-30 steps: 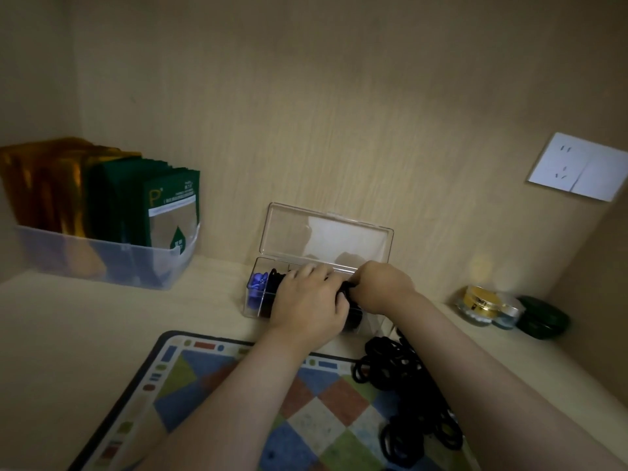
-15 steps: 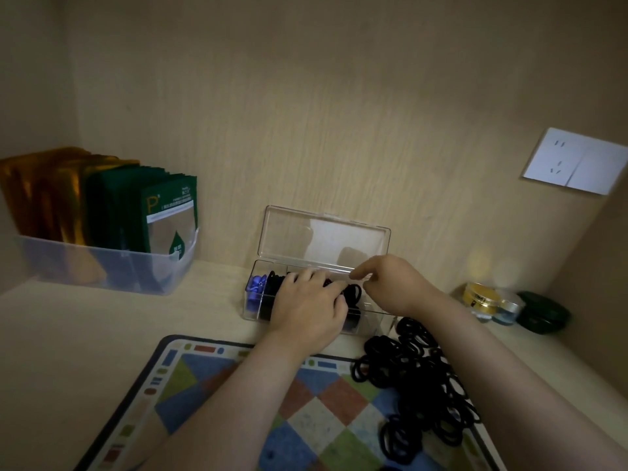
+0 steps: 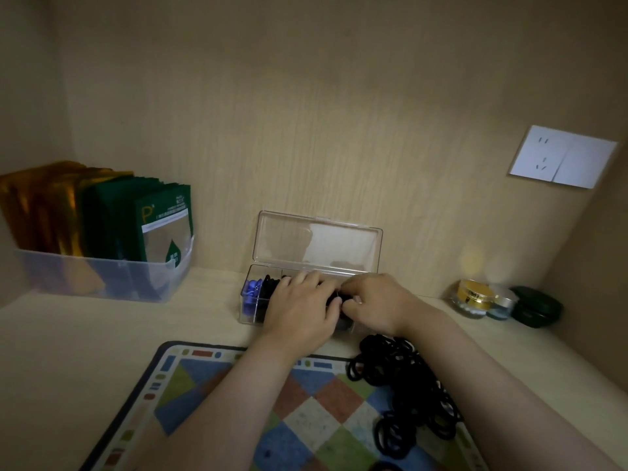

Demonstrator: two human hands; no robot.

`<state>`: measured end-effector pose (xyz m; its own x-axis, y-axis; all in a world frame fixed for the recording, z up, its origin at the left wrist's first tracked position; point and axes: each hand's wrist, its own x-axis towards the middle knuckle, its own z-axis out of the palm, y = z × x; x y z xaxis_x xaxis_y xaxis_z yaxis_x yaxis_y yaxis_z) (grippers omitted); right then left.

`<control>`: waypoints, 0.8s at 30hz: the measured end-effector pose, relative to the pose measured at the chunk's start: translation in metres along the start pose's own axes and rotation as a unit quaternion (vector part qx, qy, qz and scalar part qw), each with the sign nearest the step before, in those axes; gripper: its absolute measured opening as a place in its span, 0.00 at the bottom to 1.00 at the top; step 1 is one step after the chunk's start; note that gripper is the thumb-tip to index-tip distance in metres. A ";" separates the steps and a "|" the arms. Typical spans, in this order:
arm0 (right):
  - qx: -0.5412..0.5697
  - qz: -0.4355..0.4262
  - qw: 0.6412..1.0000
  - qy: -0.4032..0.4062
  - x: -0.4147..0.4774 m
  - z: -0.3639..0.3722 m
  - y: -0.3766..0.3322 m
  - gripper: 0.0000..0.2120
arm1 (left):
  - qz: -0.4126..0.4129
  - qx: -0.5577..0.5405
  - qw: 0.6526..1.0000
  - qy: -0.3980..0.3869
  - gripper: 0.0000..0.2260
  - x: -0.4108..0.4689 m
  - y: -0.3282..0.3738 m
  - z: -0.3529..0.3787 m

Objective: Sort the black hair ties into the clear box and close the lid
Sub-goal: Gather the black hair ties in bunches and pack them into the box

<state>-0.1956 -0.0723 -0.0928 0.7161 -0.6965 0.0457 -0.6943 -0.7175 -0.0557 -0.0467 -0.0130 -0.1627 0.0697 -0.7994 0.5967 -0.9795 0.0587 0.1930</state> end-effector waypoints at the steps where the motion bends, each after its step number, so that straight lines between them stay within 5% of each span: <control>1: 0.027 0.004 1.000 0.016 -0.001 -0.001 0.003 0.21 | -0.001 -0.003 1.000 0.002 0.19 0.000 0.001 0.000; 13: 0.150 0.023 0.979 0.136 -0.050 -0.009 0.021 0.13 | 0.069 -0.045 0.995 0.059 0.08 -0.003 0.023 -0.026; 20: 0.035 0.043 0.997 0.059 -0.078 0.002 0.027 0.12 | 0.092 -0.081 0.984 -0.126 0.04 -0.016 0.053 -0.040; 24: -0.036 0.052 0.997 0.040 -0.078 0.015 0.024 0.13 | 0.053 -0.037 0.975 -0.213 0.12 -0.017 0.049 -0.037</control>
<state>-0.2671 -0.0347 -0.1130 0.6342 -0.7632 0.1232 -0.7696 -0.6385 0.0065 -0.0893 0.0257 -0.1342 -0.1311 -0.9615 0.2414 -0.9595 0.1843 0.2130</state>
